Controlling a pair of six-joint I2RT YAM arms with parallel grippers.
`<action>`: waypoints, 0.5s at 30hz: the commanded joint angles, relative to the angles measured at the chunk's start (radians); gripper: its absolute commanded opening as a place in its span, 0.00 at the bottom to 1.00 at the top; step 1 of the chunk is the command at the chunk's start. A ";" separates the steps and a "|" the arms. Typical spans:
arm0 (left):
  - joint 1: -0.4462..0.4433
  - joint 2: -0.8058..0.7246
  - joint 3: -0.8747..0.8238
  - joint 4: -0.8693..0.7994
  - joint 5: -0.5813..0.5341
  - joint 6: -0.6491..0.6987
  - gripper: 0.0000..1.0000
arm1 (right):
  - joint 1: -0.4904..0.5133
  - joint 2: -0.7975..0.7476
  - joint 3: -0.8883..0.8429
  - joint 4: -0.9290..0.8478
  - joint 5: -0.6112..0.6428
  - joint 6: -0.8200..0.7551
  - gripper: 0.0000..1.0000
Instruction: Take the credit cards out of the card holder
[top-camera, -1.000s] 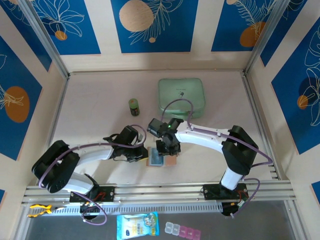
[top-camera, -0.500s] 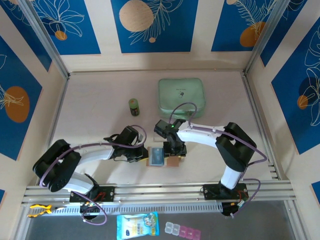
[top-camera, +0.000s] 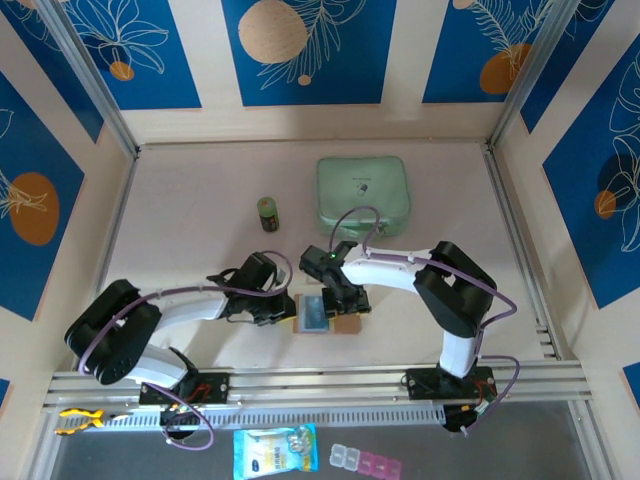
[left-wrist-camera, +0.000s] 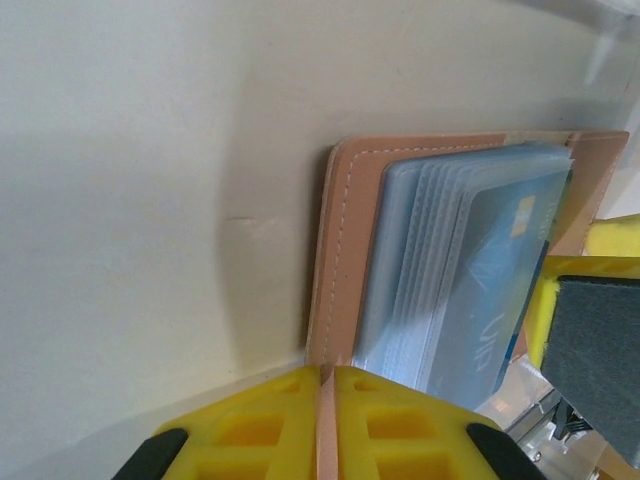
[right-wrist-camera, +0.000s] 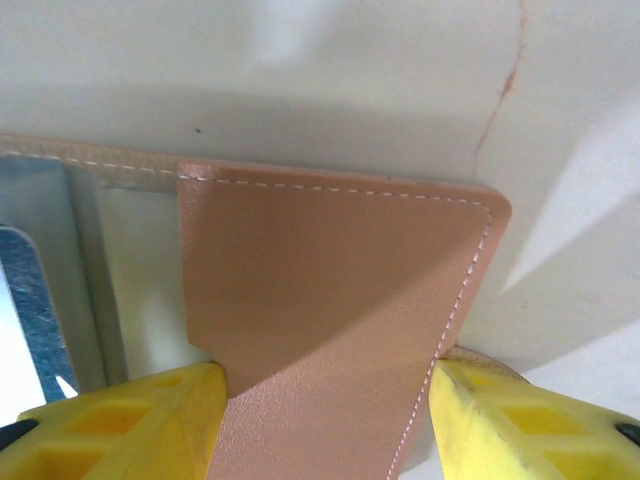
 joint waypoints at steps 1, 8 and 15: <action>-0.006 -0.040 0.032 -0.061 -0.006 0.002 0.11 | 0.022 0.051 -0.009 -0.003 0.014 -0.013 0.58; -0.013 -0.021 0.045 -0.048 0.007 0.005 0.11 | 0.025 0.027 -0.007 -0.014 0.023 -0.006 0.58; -0.027 0.041 0.046 -0.031 0.002 -0.001 0.10 | 0.018 0.014 -0.018 -0.005 0.011 -0.006 0.58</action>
